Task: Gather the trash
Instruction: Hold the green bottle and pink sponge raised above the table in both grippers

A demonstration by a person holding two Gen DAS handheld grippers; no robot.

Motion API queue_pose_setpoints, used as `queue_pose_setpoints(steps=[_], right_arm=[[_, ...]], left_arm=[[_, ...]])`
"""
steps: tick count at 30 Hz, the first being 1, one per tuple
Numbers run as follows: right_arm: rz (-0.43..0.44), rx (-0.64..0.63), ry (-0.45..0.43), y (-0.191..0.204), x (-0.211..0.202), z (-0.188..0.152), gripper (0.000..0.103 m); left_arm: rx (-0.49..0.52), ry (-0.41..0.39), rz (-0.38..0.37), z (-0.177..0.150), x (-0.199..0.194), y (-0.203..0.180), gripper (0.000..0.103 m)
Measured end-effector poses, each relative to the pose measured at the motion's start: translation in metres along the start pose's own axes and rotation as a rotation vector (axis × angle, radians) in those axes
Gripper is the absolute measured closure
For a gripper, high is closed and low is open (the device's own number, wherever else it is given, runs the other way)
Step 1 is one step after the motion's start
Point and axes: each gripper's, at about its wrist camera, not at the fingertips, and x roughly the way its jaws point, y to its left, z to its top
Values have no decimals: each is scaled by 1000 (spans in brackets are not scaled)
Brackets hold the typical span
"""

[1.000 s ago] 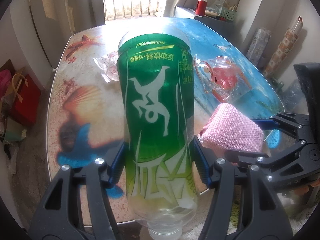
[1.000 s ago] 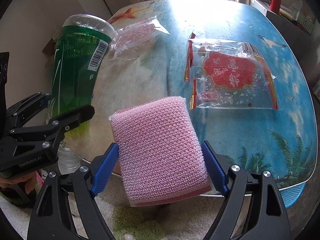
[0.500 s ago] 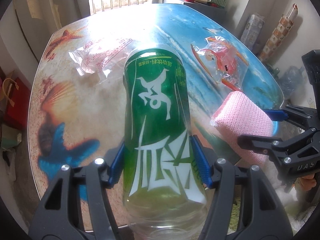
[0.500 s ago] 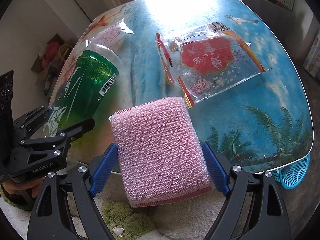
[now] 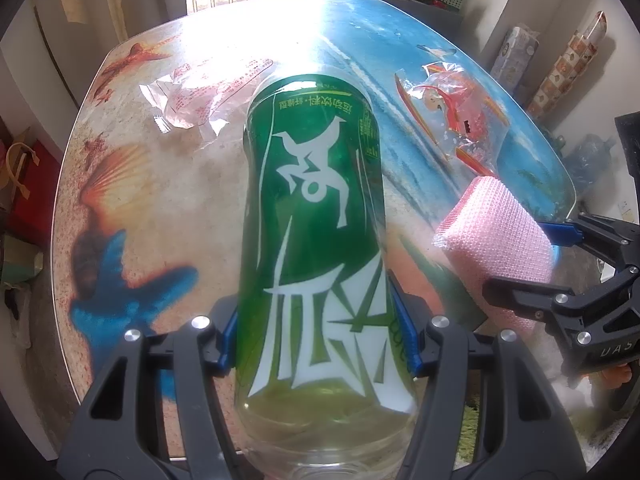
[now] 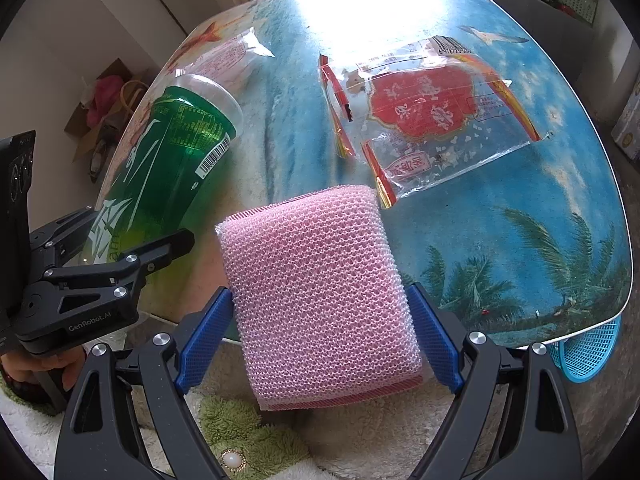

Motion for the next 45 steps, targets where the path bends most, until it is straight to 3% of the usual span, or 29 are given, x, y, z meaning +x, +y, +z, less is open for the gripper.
queue_pose_setpoints(steps=[45], right_arm=[[6, -21, -10, 9, 3, 2, 24]], left_arm=[[8, -6, 12, -2, -4, -3, 46]])
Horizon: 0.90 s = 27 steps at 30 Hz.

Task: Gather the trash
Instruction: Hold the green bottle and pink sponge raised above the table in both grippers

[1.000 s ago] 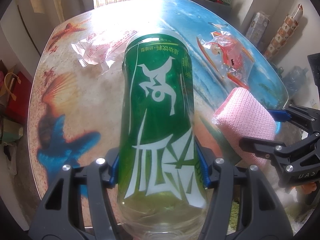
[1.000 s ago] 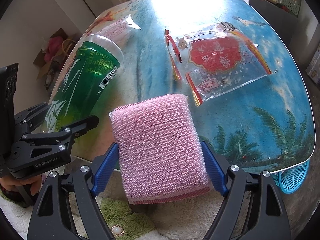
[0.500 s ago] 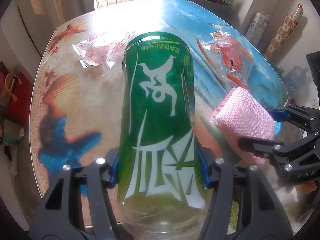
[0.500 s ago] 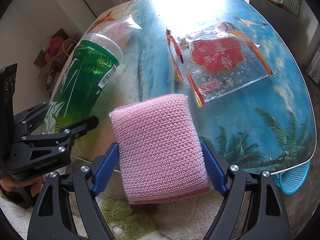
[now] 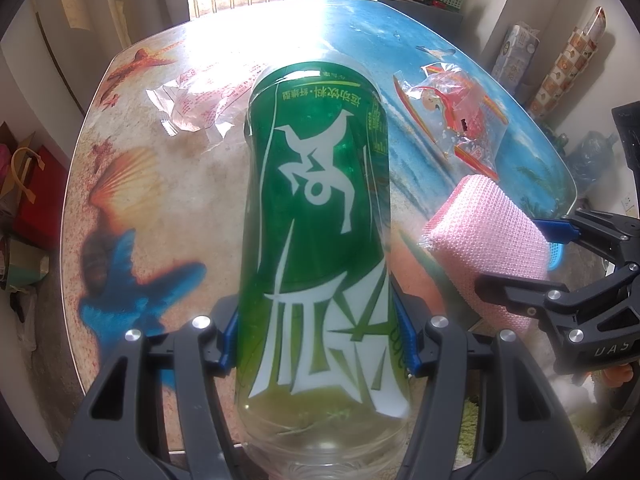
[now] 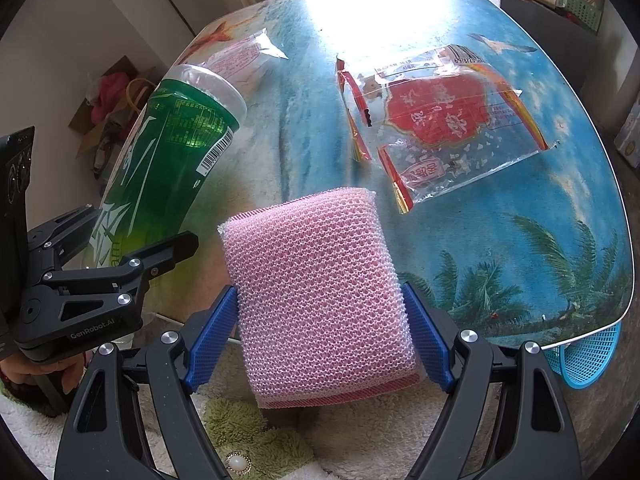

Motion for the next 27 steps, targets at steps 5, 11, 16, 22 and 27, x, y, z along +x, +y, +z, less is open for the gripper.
queue_pose_setpoints(steps=[5, 11, 16, 22, 27], right_arm=[[1, 0, 0, 0, 0, 0, 24], [1, -3, -3, 1, 0, 0, 24], [3, -7, -9, 4, -2, -1, 24], [6, -11, -21, 5, -5, -3, 24], [9, -13, -34, 4, -11, -7, 24]], left_arm=[[1, 0, 0, 0, 0, 0, 46], [1, -3, 3, 0, -1, 1, 46], [1, -6, 7, 0, -3, 2, 46], [6, -12, 14, 0, -6, 2, 46], [13, -23, 20, -3, -12, 0, 46]])
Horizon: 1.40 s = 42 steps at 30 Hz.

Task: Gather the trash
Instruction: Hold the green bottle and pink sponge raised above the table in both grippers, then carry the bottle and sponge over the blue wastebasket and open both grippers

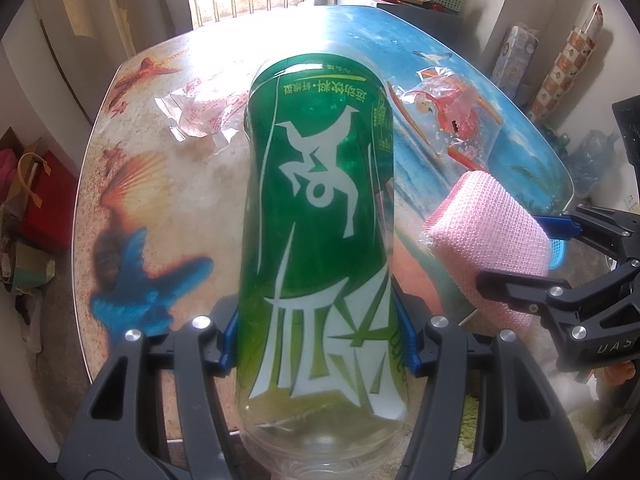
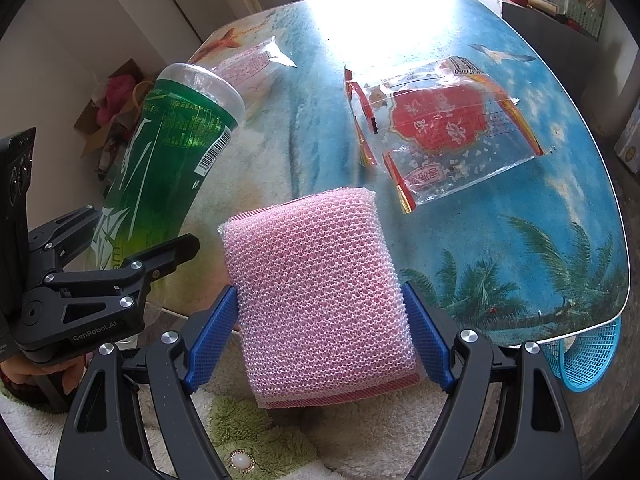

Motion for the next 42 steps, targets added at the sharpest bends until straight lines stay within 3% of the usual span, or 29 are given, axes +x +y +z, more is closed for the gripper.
queue_pose_setpoints(steps=[18, 29, 37, 42], right_arm=[[14, 7, -72, -4, -27, -24, 24], [25, 55, -162, -20, -58, -60, 24], [2, 195, -248, -60, -86, -107, 24], [-30, 378, -304, -111, -99, -150, 24]], left_arm=[[37, -58, 25, -17, -28, -21, 46], [99, -118, 31, -29, -57, -54, 46], [214, -175, -74, -24, -75, -104, 46], [331, -145, -176, -14, -70, -152, 46]])
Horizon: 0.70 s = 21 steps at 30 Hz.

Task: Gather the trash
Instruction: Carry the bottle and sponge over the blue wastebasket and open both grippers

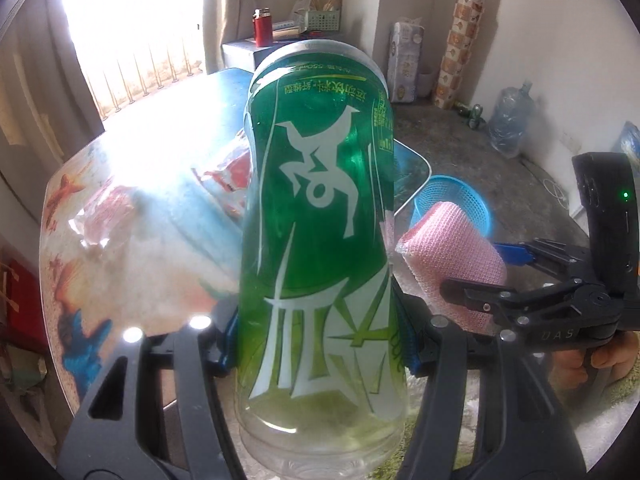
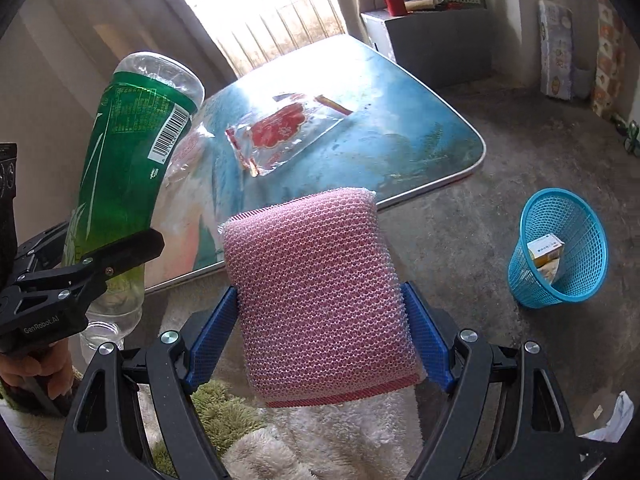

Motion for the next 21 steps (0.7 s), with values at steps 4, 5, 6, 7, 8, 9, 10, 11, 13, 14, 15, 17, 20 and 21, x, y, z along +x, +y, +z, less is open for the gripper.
queue_pose_setpoints(steps=[4, 5, 6, 7, 8, 9, 10, 11, 13, 14, 15, 17, 20, 21], right_arm=[[-55, 169, -44, -63, -18, -12, 24], [-72, 210, -54, -80, -24, -15, 24], [-90, 253, -64, -97, -30, -18, 24], [-109, 297, -72, -115, -34, -21, 24], [-124, 342, -80, -134, -38, -24, 24], [-137, 386, -88, -151, -43, -26, 24], [-149, 431, -98, -167, -47, -30, 24], [-157, 475, -108, -183, -50, -32, 24], [-177, 552, -129, -213, -54, -34, 24], [-187, 589, -139, -227, -54, -35, 24], [-191, 622, -147, -240, -53, -35, 24], [-195, 690, -164, -266, -47, -33, 24], [-194, 783, -163, -304, -26, -25, 24], [-196, 804, -155, -316, -17, -21, 24]], left_arm=[[75, 15, -96, 25, 17, -36, 46], [91, 16, -122, 32, 22, -45, 46], [105, 19, -148, 39, 28, -56, 46], [117, 23, -176, 47, 34, -66, 46], [128, 28, -207, 56, 42, -77, 46], [137, 35, -238, 65, 50, -87, 46], [143, 44, -270, 73, 59, -100, 46], [147, 57, -305, 82, 69, -111, 46], [138, 95, -381, 100, 95, -132, 46], [121, 127, -420, 109, 112, -142, 46], [97, 163, -460, 117, 130, -150, 46], [47, 239, -516, 130, 172, -168, 46], [18, 312, -536, 138, 230, -194, 46], [14, 330, -526, 140, 249, -203, 47]])
